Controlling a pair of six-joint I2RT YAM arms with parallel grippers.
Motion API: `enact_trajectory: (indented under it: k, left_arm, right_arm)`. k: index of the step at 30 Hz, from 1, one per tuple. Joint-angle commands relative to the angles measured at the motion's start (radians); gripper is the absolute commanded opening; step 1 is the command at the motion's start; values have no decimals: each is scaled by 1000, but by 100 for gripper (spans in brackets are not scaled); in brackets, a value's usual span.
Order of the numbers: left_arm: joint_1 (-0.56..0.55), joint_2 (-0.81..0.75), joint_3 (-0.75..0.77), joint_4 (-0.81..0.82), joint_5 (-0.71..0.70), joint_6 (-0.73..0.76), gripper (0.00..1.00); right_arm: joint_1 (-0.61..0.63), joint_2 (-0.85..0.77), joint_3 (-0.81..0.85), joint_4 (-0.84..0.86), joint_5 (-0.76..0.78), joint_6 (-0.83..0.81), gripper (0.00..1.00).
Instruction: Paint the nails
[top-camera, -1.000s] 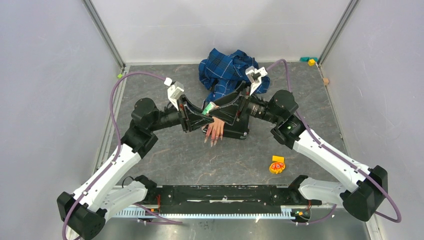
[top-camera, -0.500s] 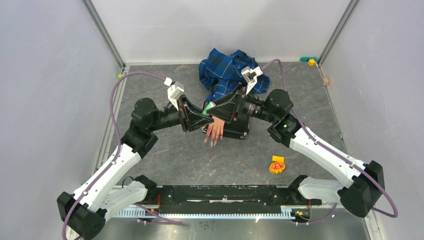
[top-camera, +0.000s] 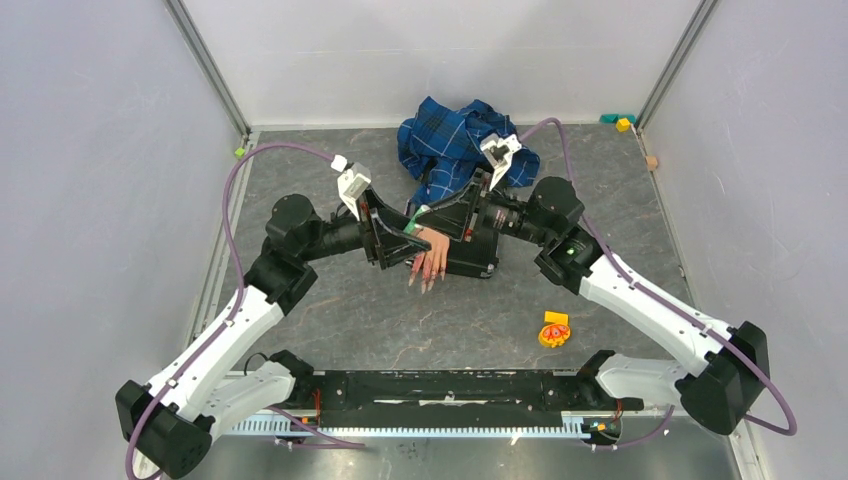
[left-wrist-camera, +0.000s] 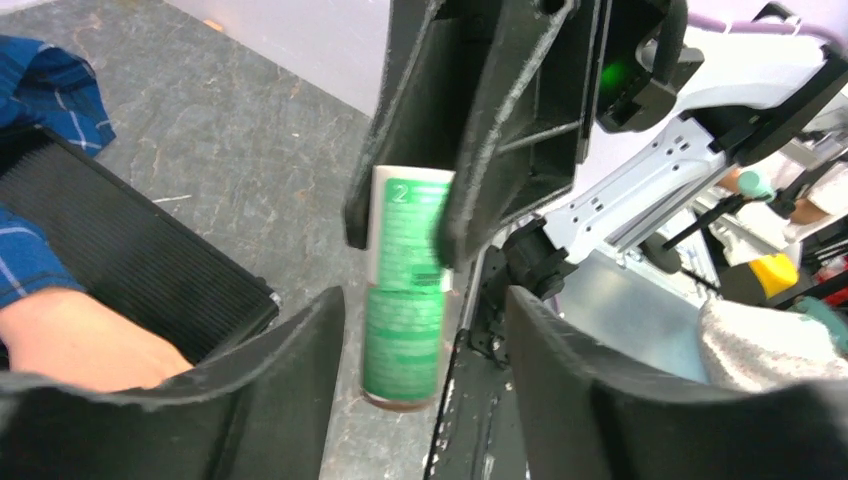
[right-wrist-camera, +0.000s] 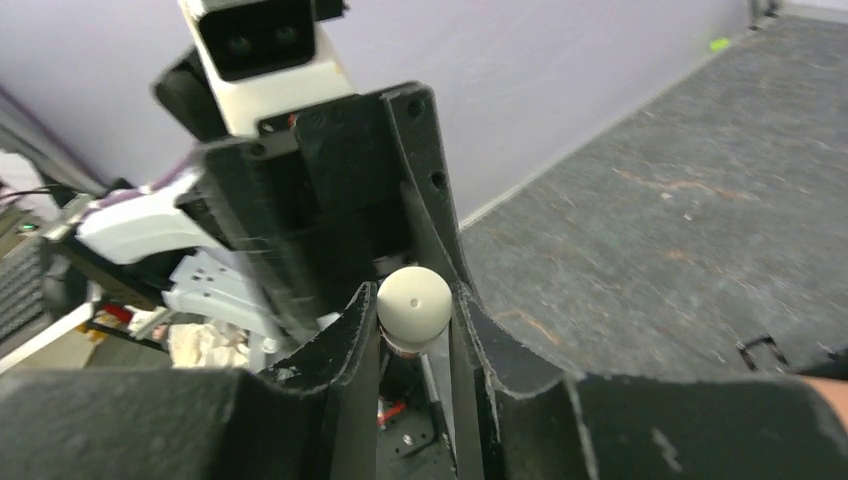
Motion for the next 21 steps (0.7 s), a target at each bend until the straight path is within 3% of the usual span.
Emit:
enact_trajectory:
  k: [1,2,6,10,15,21]
  left_arm:
    - [-1,-12,37,-7,-37,49,91]
    - [-1,-15,45,-30,-56,63,99]
    - [0,-16,102,-192,-192,145,100]
    - [25,-17,162,-404,-432,199,100]
    - [153,-40,113,-546,-637,186,100]
    - [209,-114,10,-566,-835,196,100]
  right_arm:
    - [-1,-42,67,-206,141,-191,0]
    - [-1,-52,76,-256,193,-228,0]
    - [-1,-100,71,-473,464,-382,0]
    - [-1,-133,-23,-572,820,-491,0]
    - [-1,-159,-236,-511,1131,-522,0]
    - [-1,-216,-515,-251,1194,-501,0]
